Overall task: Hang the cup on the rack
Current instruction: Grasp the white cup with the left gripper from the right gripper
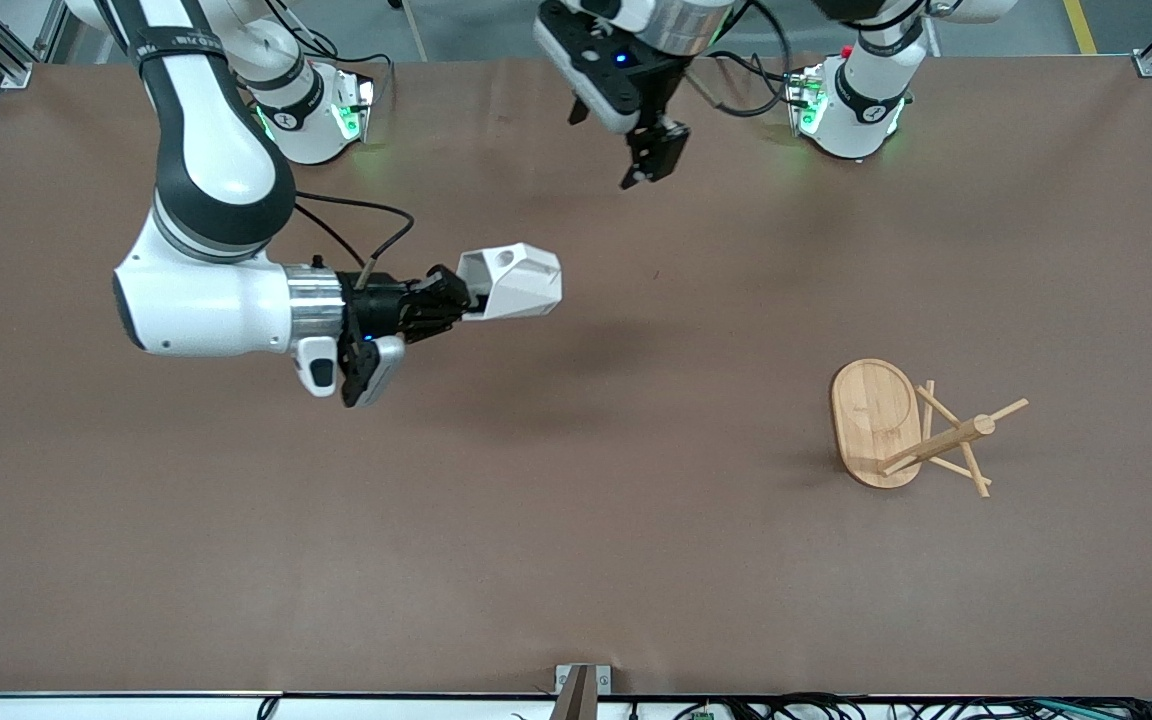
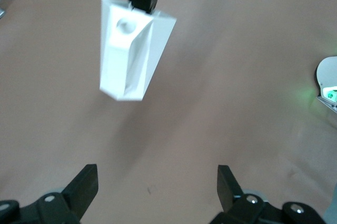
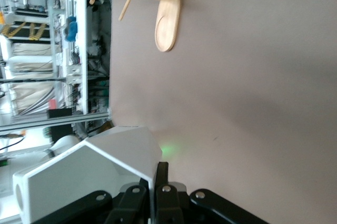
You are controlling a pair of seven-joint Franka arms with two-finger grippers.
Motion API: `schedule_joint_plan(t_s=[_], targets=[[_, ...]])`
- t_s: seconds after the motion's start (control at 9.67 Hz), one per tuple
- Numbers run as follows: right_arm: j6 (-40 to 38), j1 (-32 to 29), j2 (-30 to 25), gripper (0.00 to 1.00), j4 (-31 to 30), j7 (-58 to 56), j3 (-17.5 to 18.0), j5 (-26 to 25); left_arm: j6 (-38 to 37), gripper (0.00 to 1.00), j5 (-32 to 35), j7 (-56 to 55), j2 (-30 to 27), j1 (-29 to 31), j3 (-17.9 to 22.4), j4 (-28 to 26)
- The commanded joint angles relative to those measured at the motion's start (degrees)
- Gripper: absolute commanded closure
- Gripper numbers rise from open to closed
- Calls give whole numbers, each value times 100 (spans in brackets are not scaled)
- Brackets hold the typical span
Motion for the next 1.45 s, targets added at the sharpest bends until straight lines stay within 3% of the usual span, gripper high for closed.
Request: schedule_joint_plan(t_s=[0.0, 0.21, 0.72, 1.03, 1.24, 1.34], targets=[[-541, 2, -71, 100, -76, 174, -32, 512, 389, 2, 30, 1118, 251, 35, -20, -198], [-858, 107, -80, 100, -94, 796, -32, 830, 602, 3, 22, 1292, 217, 45, -29, -357], [-859, 275, -89, 99, -94, 1071, -32, 1392, 619, 3, -22, 1054, 199, 62, -29, -462], [-859, 328, -115, 98, -76, 1246, -32, 1393, 619, 9, 13, 1125, 208, 80, -29, -541], [-868, 328, -142, 97, -68, 1291, -32, 1393, 619, 24, 21, 1177, 216, 97, -29, -541], [-868, 328, -142, 95, -50, 1378, -32, 1393, 619, 53, 22, 1212, 216, 106, -29, -533]])
